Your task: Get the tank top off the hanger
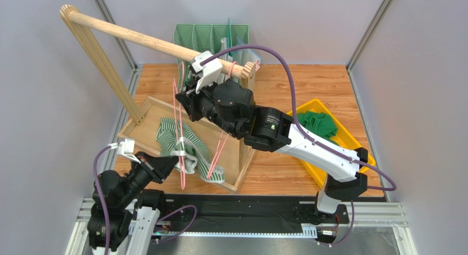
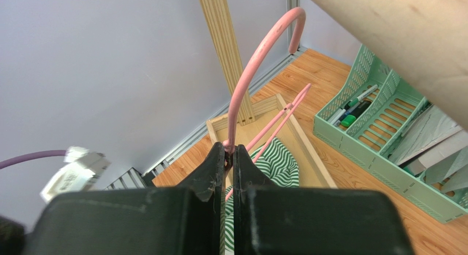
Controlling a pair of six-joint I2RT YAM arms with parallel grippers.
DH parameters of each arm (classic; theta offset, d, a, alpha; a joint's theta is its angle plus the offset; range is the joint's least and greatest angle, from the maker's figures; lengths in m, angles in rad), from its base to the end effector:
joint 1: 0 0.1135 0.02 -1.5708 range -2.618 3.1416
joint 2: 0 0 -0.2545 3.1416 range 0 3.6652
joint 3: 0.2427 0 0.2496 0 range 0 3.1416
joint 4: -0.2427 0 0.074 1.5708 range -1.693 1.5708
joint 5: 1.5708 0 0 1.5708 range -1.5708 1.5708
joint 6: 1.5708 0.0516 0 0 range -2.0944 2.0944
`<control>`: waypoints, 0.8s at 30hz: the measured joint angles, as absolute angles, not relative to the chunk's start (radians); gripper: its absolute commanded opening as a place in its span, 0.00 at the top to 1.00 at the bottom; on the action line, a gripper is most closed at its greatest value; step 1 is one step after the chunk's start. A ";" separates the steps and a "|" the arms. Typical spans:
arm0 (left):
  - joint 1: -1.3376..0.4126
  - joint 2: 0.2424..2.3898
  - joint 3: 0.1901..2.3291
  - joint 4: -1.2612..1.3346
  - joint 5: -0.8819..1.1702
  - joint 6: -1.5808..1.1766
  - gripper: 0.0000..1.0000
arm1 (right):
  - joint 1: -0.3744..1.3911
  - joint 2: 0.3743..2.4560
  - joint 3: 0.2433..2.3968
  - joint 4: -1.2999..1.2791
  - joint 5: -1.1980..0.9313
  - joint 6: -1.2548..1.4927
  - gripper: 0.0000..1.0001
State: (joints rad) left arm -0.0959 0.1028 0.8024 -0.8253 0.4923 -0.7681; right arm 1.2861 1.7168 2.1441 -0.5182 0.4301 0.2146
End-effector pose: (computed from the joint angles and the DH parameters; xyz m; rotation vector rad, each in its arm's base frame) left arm 0.0296 -0.0274 0.3265 -0.2118 1.7849 -1.0481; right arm 0.1254 0.3520 0.5093 -0.5695 1.6156 0.7775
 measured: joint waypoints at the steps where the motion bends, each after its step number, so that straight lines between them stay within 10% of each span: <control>1: -0.096 0.100 0.829 -0.850 0.473 -0.759 1.00 | 1.286 1.717 2.144 -0.518 0.437 0.213 1.00; 24: -0.096 0.023 1.317 -1.143 0.253 -0.635 1.00 | 1.328 1.816 2.120 -0.419 0.851 0.087 1.00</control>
State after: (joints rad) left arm -0.0959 0.0227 1.3170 -1.1427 0.2531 -0.6353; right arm 1.3281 1.8160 2.1197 -0.4191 0.8513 0.0872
